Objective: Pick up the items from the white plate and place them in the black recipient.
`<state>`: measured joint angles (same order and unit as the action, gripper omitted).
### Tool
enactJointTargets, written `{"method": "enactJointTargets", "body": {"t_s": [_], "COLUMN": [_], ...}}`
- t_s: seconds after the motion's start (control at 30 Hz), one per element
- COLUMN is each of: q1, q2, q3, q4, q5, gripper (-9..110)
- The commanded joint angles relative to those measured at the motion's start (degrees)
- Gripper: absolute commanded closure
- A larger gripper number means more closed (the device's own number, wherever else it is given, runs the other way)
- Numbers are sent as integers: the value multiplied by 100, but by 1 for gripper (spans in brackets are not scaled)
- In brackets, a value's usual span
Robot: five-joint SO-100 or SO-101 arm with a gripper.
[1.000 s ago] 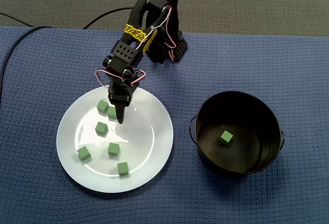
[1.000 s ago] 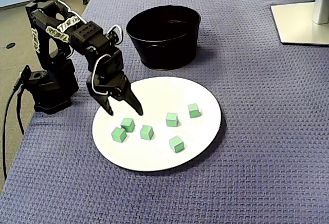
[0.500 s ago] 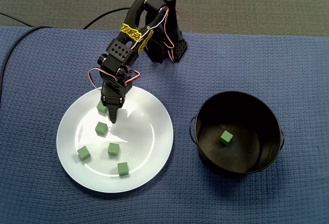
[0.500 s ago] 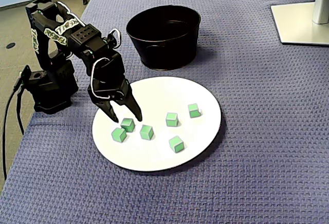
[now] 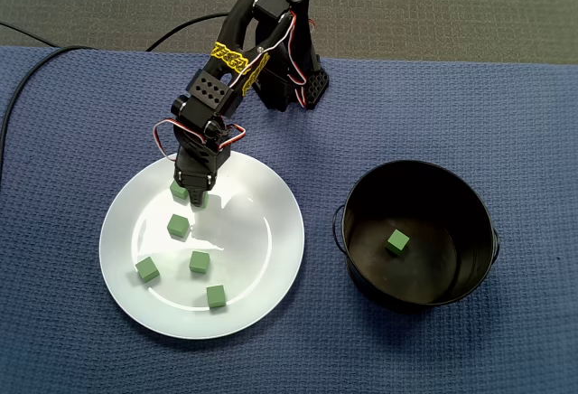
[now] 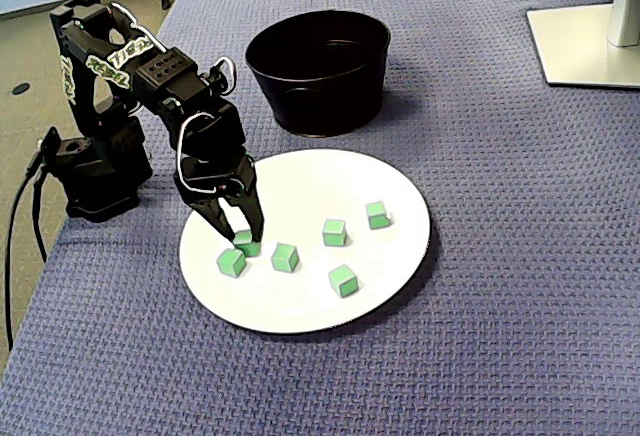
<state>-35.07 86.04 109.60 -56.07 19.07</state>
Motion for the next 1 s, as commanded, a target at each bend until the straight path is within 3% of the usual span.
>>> {"method": "enactJointTargets", "body": {"t_s": [0.0, 0.17, 0.33, 0.53, 0.7, 0.8, 0.83, 0.9, 0.97], "q1": [-88, 571, 2883, 5581, 6231, 6372, 6398, 6425, 6363], "q2": [387, 1573, 1995, 360, -1811, -2285, -2294, -2109, -1705], "q3": [-281, -1441, -3463, -4992, -6082, -6100, -6047, -5915, -5766], "q4": [-272, -1767, -2892, -2936, -3322, -3252, -3226, -3226, -3226], "q5": [-123, -492, -800, -536, -334, -229, -237, -237, -229], "gripper": [101, 101, 101, 102, 102, 102, 96, 68, 61]}}
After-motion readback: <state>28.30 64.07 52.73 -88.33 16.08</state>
